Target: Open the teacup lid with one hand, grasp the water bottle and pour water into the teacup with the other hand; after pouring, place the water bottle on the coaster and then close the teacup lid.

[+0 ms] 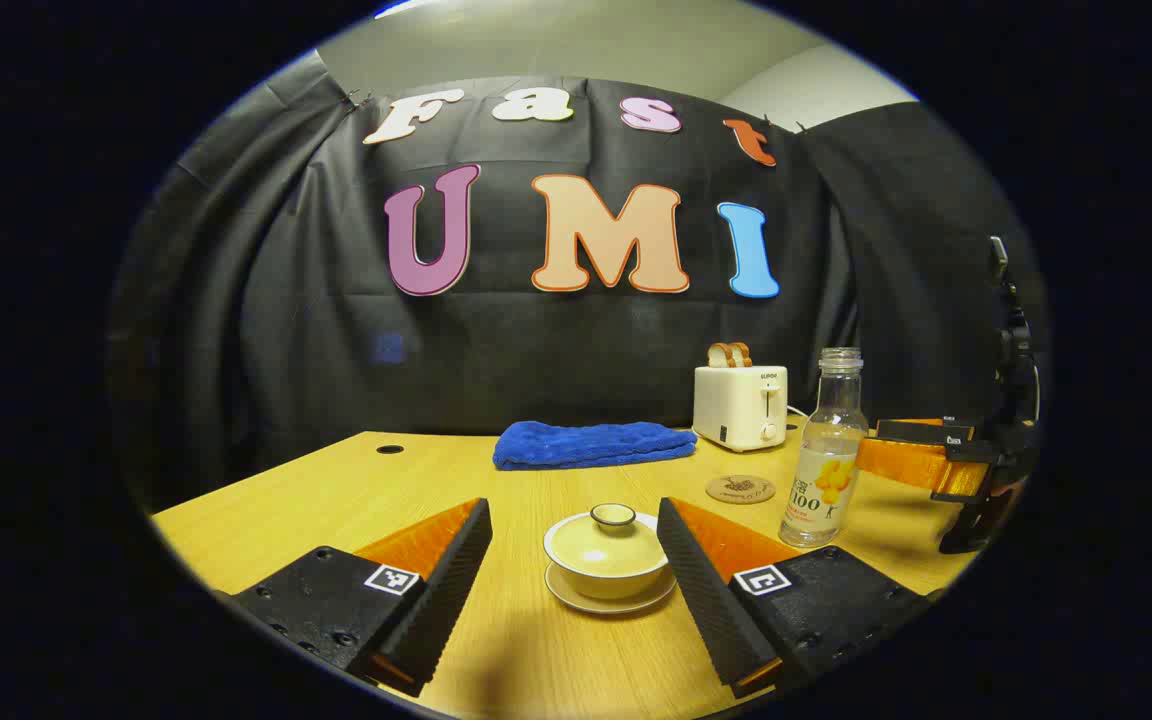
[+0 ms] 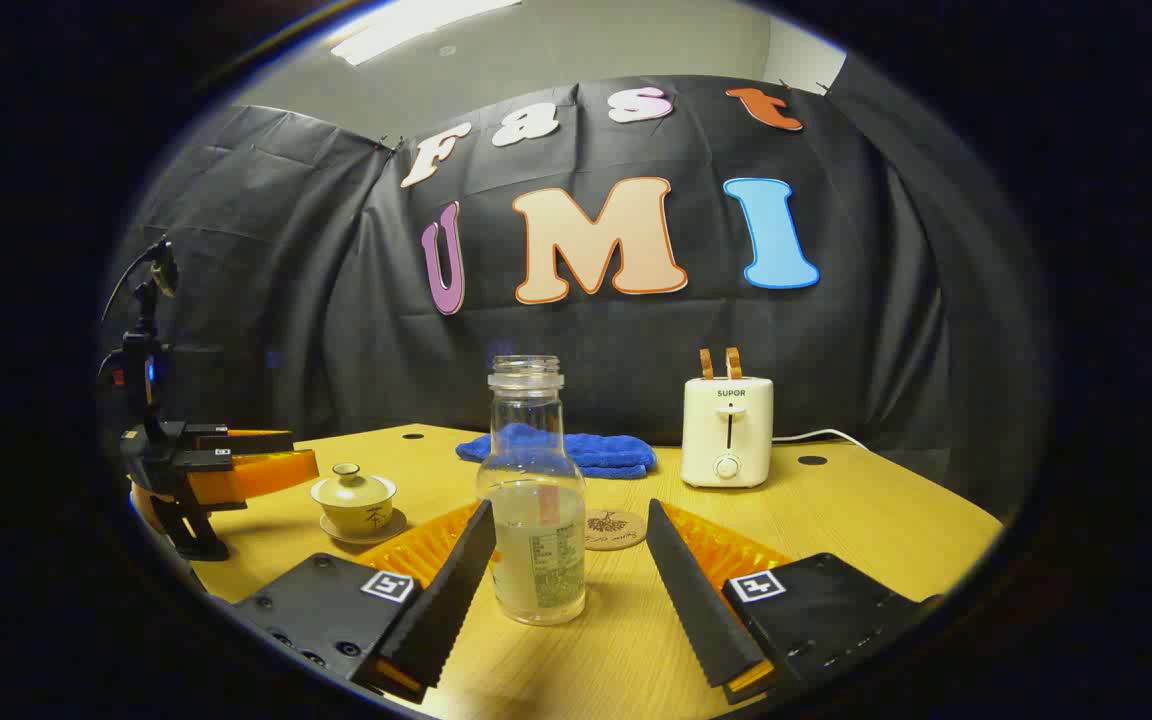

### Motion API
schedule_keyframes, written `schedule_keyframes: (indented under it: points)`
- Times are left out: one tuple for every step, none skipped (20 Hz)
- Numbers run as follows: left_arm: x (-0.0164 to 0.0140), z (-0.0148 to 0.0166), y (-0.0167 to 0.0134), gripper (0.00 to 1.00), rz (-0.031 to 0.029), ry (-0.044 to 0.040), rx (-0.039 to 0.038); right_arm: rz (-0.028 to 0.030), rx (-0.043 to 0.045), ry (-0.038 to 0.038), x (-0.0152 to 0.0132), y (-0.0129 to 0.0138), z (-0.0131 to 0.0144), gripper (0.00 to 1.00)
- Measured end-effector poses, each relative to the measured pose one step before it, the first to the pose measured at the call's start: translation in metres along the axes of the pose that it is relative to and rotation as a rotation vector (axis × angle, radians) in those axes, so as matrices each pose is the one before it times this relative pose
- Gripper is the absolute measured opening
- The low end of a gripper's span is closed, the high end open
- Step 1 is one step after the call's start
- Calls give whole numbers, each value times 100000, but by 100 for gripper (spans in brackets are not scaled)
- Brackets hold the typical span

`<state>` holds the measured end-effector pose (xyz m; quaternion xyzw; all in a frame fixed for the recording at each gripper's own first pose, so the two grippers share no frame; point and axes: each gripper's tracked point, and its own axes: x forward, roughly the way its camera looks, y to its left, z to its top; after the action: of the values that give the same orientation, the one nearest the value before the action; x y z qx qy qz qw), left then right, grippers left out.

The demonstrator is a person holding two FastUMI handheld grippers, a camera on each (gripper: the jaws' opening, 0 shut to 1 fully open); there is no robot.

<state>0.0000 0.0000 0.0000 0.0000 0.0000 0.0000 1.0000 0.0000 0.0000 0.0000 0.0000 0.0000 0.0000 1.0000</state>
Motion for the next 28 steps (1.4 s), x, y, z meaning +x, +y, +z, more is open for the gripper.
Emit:
schedule_keyframes:
  points:
    - [39, 53, 12, 98, -81, -105, -44, -733, -42, -49, -31, -85, 69, 99]
    - [67, -33, -71, 98, -355, 146, 6, -201, 10, 36, 0, -3, -40, 97]
    - [-48, 83, -176, 98, -941, -159, -13, 4, -63, -50, 4, 52, 37, 97]
    - [-19, 16, -57, 98, -560, -419, -38, -7, 26, -20, -12, 49, 113, 95]
    - [47, 168, 63, 98, -10, -216, -69, 17, 18, 7, 20, 0, -48, 95]
    - [9, -281, 119, 98, 466, 644, 89, 12, -31, -32, 20, -7, -1, 95]
    - [-67, 18, 170, 98, 638, -101, -50, 121, 31, -153, -68, -46, 26, 95]
    - [-96, 75, -42, 98, 12, -88, 11, 444, -4, -100, -51, 69, 71, 95]
    - [27, 65, -40, 98, 21, -36, -6, 601, 88, 13, 40, 161, -72, 97]
    - [-15, -68, -39, 98, -3, 76, -13, 1255, 59, -41, -61, 224, 55, 99]
    - [6, 69, -13, 98, 11, -60, -12, 1747, 52, 111, 58, 376, -66, 99]
    - [-40, -56, 34, 98, 7, 36, -12, 1244, 33, 57, 2, 201, -4, 99]
    - [-37, 75, 0, 98, 56, 51, 18, 199, -7, -68, -74, -30, 23, 98]
    - [14, -37, -16, 98, 3, -12, -32, 29, 59, 60, 1, -24, 59, 97]
    - [-22, 45, -2, 98, -22, 18, 5, 53, -29, -16, -27, 29, -11, 97]
    - [-18, -61, -45, 98, -91, 68, -34, 104, 30, 14, 17, -2, 49, 95]
    - [-22, 78, -48, 98, -164, 12, 45, 338, 10, -15, 35, 69, -75, 95]
    - [-80, -5, 13, 98, -9, 138, -40, 436, 11, 82, -26, 99, 39, 95]
    - [-54, 38, 35, 98, -29, -68, -1, 530, 14, 23, -32, 120, -13, 95]
    - [-47, -75, -30, 98, 9, 99, 8, 391, 17, 51, 12, 36, 48, 95]
    - [14, 39, -16, 98, -112, 50, -3, 414, 50, 144, -18, 8, -65, 95]
    - [-15, -41, -83, 98, -219, -46, 19, 347, -20, 29, 7, 98, 83, 95]
    - [36, 66, -48, 98, -449, 23, 3, 180, 3, -25, -70, -62, -52, 96]
    - [41, -4, -117, 98, -698, -185, -22, 306, 39, -30, 34, 135, 52, 97]
    - [39, 27, -178, 98, -854, -83, 40, 478, 54, -6, -82, 161, 13, 97]
    - [50, -34, -139, 98, -859, -85, 9, 573, 8, 4, -1, 123, 85, 99]
    - [70, 21, -207, 98, -1160, -44, -31, 641, 62, 6, -46, 147, 20, 99]
    - [-95, 81, -242, 98, -1103, -173, 50, 680, 56, 126, -43, 120, 67, 98]
